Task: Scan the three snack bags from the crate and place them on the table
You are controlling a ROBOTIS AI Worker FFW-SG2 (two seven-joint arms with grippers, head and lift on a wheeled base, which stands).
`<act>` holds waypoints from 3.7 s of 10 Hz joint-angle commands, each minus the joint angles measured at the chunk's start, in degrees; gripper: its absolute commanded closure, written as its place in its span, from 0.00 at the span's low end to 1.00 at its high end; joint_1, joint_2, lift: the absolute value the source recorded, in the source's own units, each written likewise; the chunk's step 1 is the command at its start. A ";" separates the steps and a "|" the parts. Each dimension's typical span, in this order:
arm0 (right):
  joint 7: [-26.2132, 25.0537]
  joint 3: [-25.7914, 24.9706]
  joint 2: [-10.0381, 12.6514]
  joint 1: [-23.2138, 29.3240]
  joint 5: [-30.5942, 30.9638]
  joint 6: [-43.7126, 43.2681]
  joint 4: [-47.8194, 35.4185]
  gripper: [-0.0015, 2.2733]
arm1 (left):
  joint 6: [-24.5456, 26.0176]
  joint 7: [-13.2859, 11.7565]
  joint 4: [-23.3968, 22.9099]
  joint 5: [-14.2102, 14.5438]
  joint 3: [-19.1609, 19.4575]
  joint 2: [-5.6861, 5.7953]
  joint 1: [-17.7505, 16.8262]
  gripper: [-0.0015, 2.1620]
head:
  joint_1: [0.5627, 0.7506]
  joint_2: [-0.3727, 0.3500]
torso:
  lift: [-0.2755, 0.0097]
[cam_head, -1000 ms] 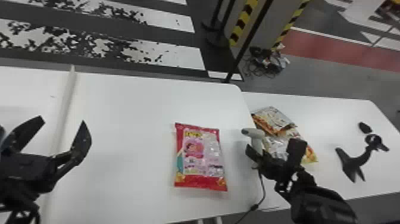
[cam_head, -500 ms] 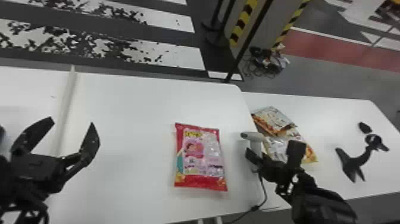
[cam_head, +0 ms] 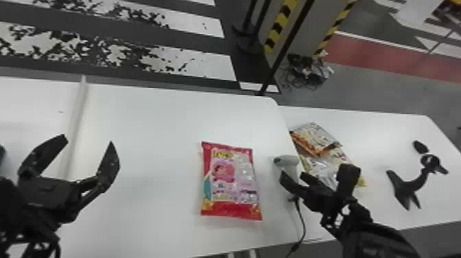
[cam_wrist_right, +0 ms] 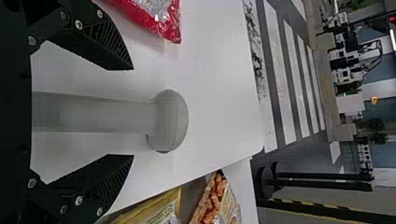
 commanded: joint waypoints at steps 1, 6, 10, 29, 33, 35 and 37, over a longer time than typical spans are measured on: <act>0.09 -0.65 0.72 4.19 -3.57 3.75 -9.46 0.03 | 0.00 0.03 -0.11 -0.08 -0.03 0.03 0.00 0.02 | 0.70 0.03 | 0.75; 9.32 -2.14 0.63 4.01 -9.64 32.05 -20.19 0.02 | 0.00 -0.06 -0.11 -0.52 -0.12 0.12 0.09 0.02 | 0.70 0.05 | 0.75; 13.37 -0.91 -0.16 -1.26 -6.39 31.88 -10.25 0.02 | 0.00 0.12 -0.46 -1.49 -1.00 0.47 0.18 0.02 | 0.70 0.07 | 0.75; 17.85 -6.80 0.81 -3.19 -18.87 36.80 -12.36 0.97 | 0.00 0.73 -0.28 -2.28 -1.09 0.82 1.23 0.02 | 0.70 0.14 | 0.75; 10.55 -18.31 2.65 -5.57 -29.50 31.88 -8.32 0.96 | -1.41 0.73 3.15 -2.19 -0.82 0.82 0.70 0.02 | 0.70 0.03 | 0.75; 8.71 -19.63 1.77 -7.33 -28.45 25.55 -4.45 0.96 | -1.41 0.65 3.67 -2.28 -0.82 0.82 0.62 0.02 | 0.70 0.03 | 0.75; 5.46 -19.72 -0.42 -10.23 -23.70 17.64 0.64 0.97 | -1.58 0.29 3.85 -2.63 -1.00 0.82 0.62 0.02 | 0.70 0.03 | 0.75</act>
